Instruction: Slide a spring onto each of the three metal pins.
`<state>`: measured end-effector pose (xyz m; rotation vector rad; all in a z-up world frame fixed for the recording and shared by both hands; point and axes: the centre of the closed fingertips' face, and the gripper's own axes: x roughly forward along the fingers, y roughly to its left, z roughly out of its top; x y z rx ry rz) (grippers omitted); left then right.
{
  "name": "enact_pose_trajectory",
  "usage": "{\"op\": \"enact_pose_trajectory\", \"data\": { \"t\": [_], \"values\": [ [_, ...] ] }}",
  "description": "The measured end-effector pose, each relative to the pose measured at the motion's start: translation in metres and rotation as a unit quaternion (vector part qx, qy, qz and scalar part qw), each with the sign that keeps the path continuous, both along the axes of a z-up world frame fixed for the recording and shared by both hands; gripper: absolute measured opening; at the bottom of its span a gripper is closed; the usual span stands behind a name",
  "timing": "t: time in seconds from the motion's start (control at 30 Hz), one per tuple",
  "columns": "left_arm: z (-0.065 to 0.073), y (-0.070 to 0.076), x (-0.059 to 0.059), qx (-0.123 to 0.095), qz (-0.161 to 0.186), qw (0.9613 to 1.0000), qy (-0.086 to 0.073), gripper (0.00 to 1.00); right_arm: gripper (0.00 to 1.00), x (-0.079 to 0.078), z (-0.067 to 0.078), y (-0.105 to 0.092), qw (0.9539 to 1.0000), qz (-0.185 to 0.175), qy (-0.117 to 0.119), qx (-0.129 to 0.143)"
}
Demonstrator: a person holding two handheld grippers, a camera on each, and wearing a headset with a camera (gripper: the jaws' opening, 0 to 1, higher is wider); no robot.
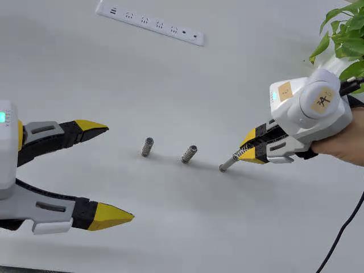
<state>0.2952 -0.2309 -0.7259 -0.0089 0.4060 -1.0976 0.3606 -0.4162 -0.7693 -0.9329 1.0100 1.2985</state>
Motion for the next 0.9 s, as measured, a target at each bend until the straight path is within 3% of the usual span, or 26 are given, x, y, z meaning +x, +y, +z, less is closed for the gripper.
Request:
{"op": "enact_pose_trajectory", "data": {
  "t": [0.9],
  "values": [
    [-0.004, -0.001, 0.001, -0.003, 0.000, 1.0000, 0.007, 0.86, 0.06, 0.001, -0.018, 0.000, 1.0000, 0.004, 0.006, -0.002]
  ]
}}
